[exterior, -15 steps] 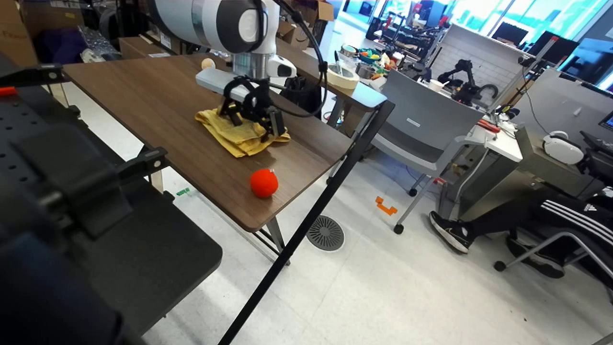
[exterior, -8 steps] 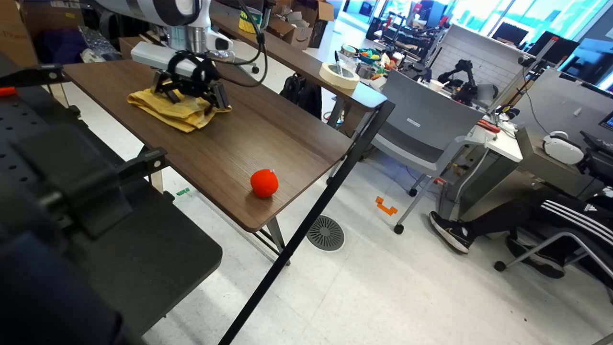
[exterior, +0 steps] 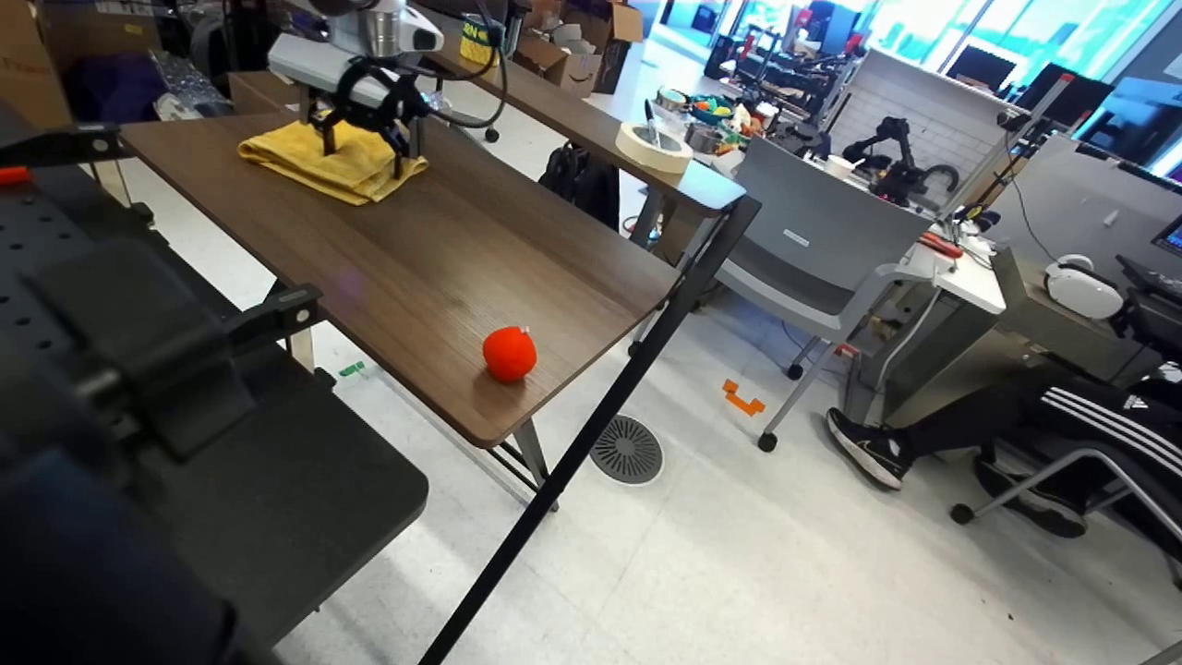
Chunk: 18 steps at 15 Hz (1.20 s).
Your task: Move the potato to the left, wipe the table with the yellow towel, move the red plush toy to the left, wipe the right side of the table with the towel, move the potato and red toy to the right, wipe the left side of the table
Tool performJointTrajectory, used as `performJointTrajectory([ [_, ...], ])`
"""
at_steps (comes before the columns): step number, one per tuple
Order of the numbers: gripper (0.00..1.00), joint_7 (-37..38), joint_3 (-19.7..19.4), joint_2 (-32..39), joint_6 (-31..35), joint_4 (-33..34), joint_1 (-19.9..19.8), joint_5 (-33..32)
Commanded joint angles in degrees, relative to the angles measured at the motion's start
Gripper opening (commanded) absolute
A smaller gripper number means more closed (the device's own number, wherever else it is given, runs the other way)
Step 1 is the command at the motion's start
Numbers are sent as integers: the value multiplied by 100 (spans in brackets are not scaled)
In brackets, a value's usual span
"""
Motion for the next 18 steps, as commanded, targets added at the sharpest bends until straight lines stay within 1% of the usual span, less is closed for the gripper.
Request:
performJointTrajectory([
  [1, 100, -236, 85, 545, -535, 967, -720, 495],
  [4, 100, -109, -203, 705, -742, 1348, -1198, 791],
  [5, 100, -166, -225, 749, -817, 1474, -1420, 878],
  [7, 100, -182, -325, 794, -884, 1608, -1636, 937],
  [9, 100, -220, -381, 780, -850, 1524, -1679, 830],
  [12, 100, -388, -383, 697, -635, 1062, -1387, 557],
  [16, 100, -529, -326, 643, -343, 352, -745, 127],
  [18, 100, -544, -293, 491, -228, 53, -418, -116],
])
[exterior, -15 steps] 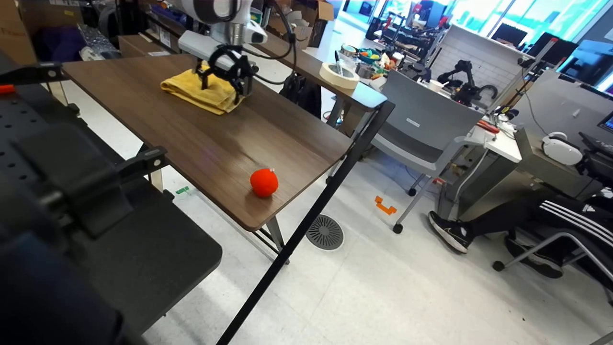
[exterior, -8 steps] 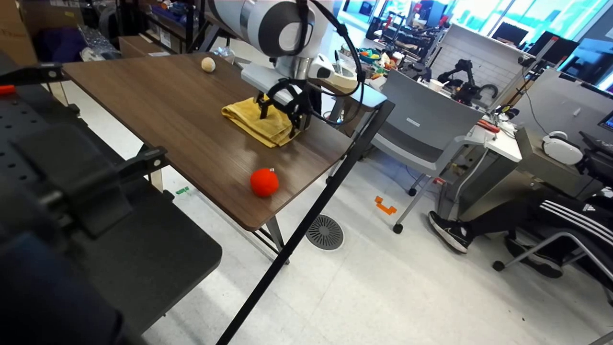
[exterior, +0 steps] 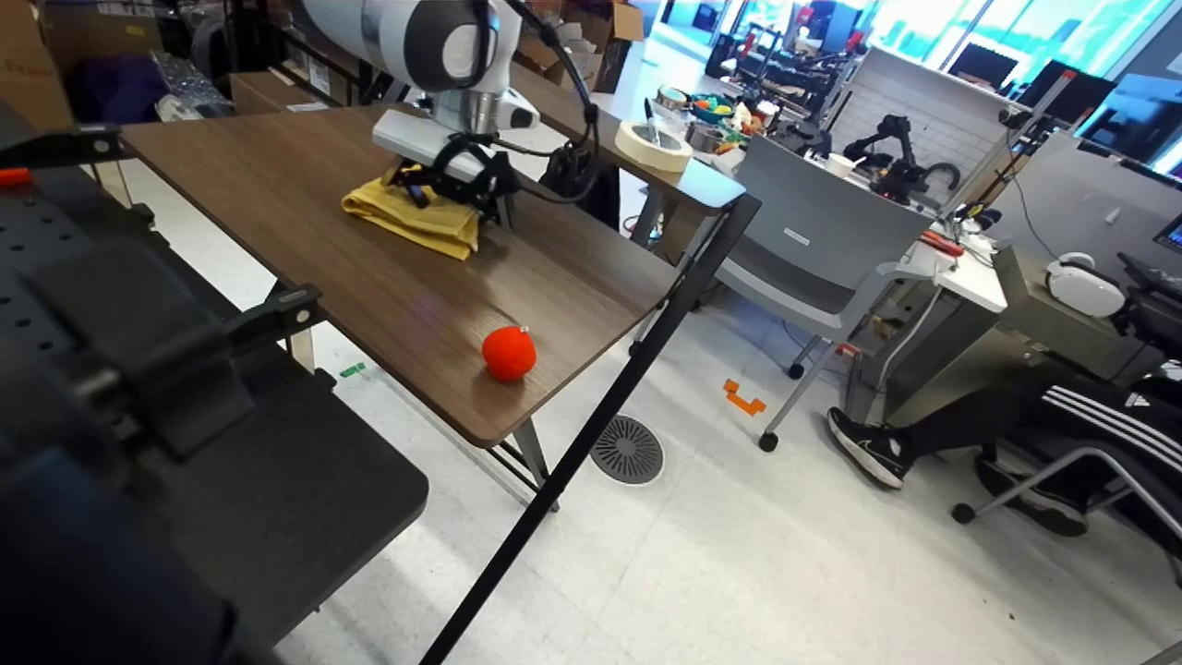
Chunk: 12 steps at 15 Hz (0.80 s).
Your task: Move the potato to the left, wipe the table with the yellow towel, move the red plush toy to the left, wipe the right side of the table with the towel, move the potato and red toy to the right, wipe the left side of the table
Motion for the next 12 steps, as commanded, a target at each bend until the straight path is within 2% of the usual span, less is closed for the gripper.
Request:
performJointTrajectory([
  [1, 100, -111, 38, -78, 313, -695, 581, -374],
  [6, 100, -234, 305, -292, 777, -1271, 1174, -743],
  [8, 100, -129, 143, -277, 814, -1172, 1368, -821],
  [12, 100, 385, -548, -282, 705, -958, 1289, -683],
])
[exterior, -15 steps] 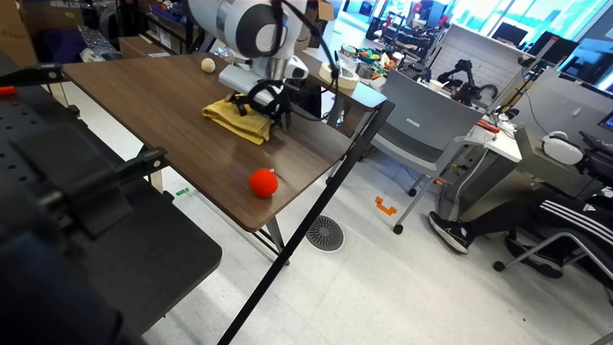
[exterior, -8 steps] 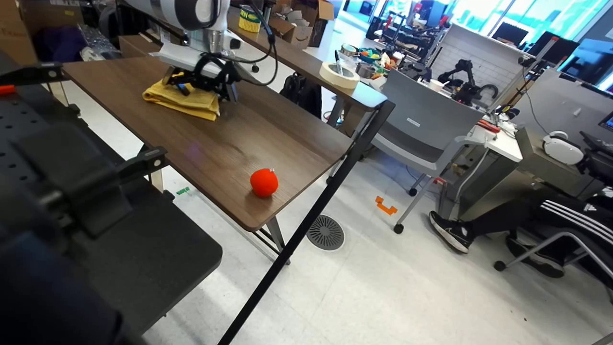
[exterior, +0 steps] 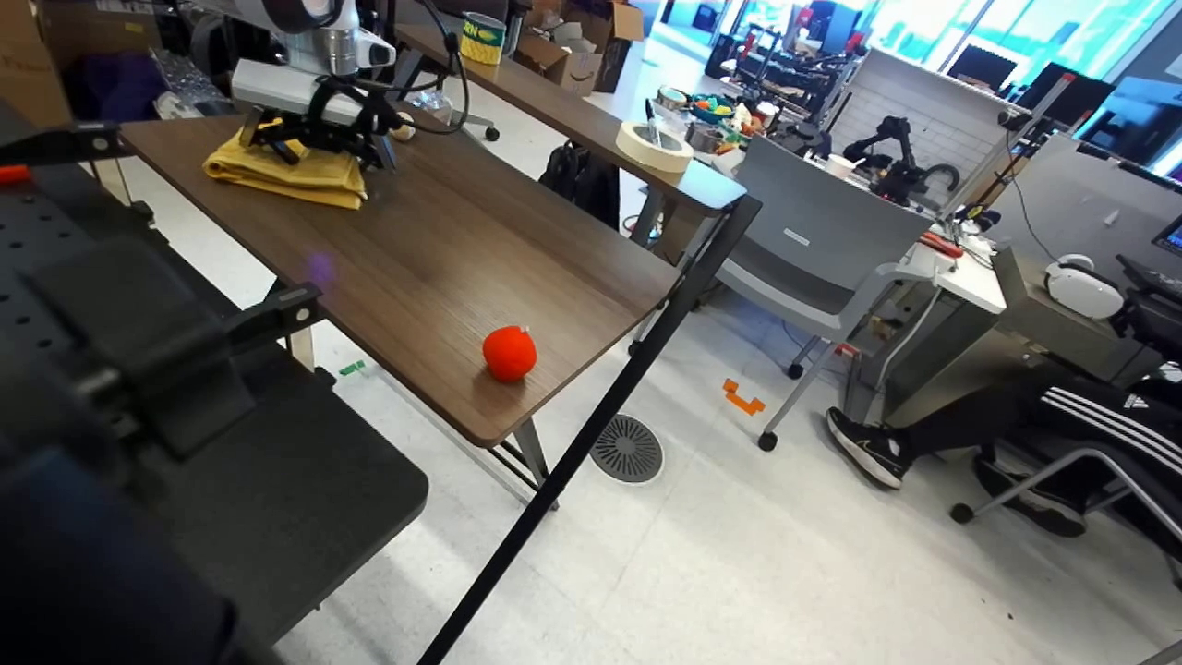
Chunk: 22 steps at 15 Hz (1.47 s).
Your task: Move the potato to the left, wipe the table with the yellow towel, move the red plush toy to the left, wipe the right side of the table with the towel, move the potato and red toy to the right, wipe the left side of the table
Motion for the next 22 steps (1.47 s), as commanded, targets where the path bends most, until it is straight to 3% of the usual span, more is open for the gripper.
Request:
performJointTrajectory([
  [1, 100, 424, -678, 183, 94, 165, -190, 7],
  [6, 100, 762, -1230, 378, -49, 716, -963, 225],
  [11, 100, 972, -932, 435, -148, 1111, -1541, 766],
  [17, 100, 715, -294, -274, 836, 197, -1514, 781],
  [22, 100, 888, -389, -1473, 2162, -1255, -1211, 691],
])
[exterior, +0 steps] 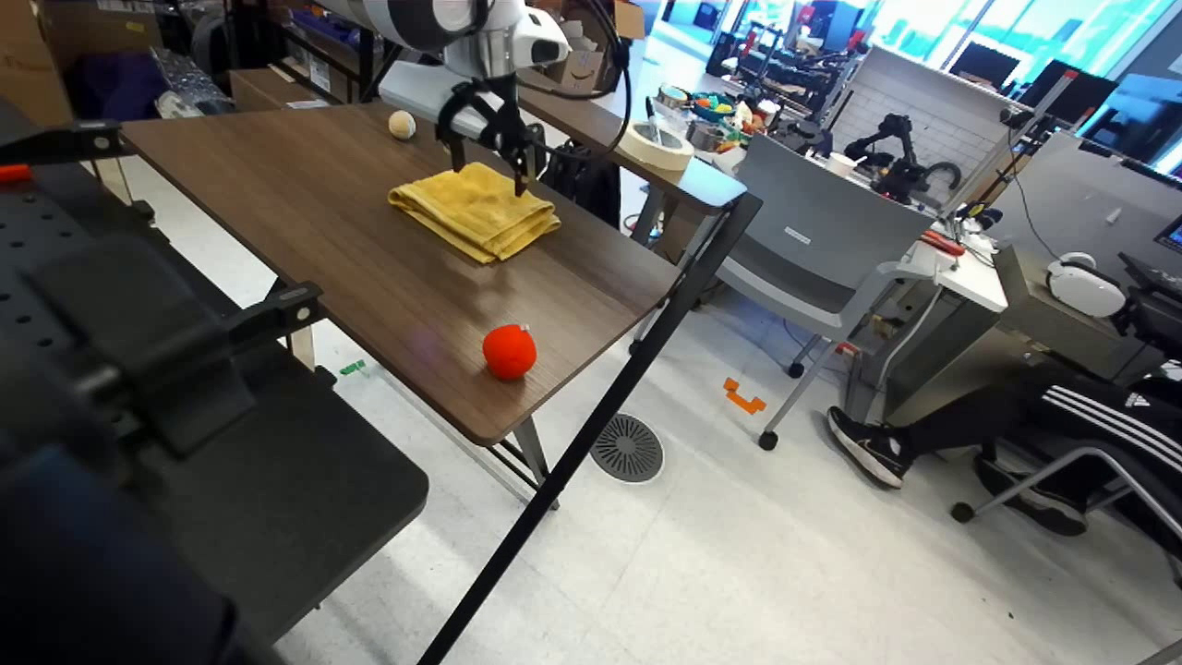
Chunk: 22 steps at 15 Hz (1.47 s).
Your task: Move the potato to the left, wipe the table with the yellow towel, move the red plush toy to the left, wipe the right side of the table with the towel, move the potato and red toy to the right, wipe the left side of the table
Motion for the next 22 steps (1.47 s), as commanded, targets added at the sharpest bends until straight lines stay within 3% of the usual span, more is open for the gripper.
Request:
performJointTrajectory([
  [1, 100, -3, 33, -1136, 975, -1386, 37, -51],
  [2, 100, -1, 69, -1306, 1104, -1576, 16, -51],
  [4, 100, 217, -425, -1552, 1136, -1772, 378, 95],
  [8, 100, 715, -2106, -1955, 672, -2136, 1384, 443],
  [9, 100, 500, -1435, -1655, 888, -1812, 898, 291],
  [11, 100, 611, -1933, -1773, 811, -1964, 1130, 297],
  [13, 100, 658, -1996, -1799, 807, -2014, 1169, 305],
  [16, 100, 175, -1260, -1894, -248, -2020, 461, 54],
  [20, 100, -1007, -172, -1827, -1273, -2010, -833, 168],
  [22, 100, -1317, -172, -1758, -1571, -1995, -966, 113],
])
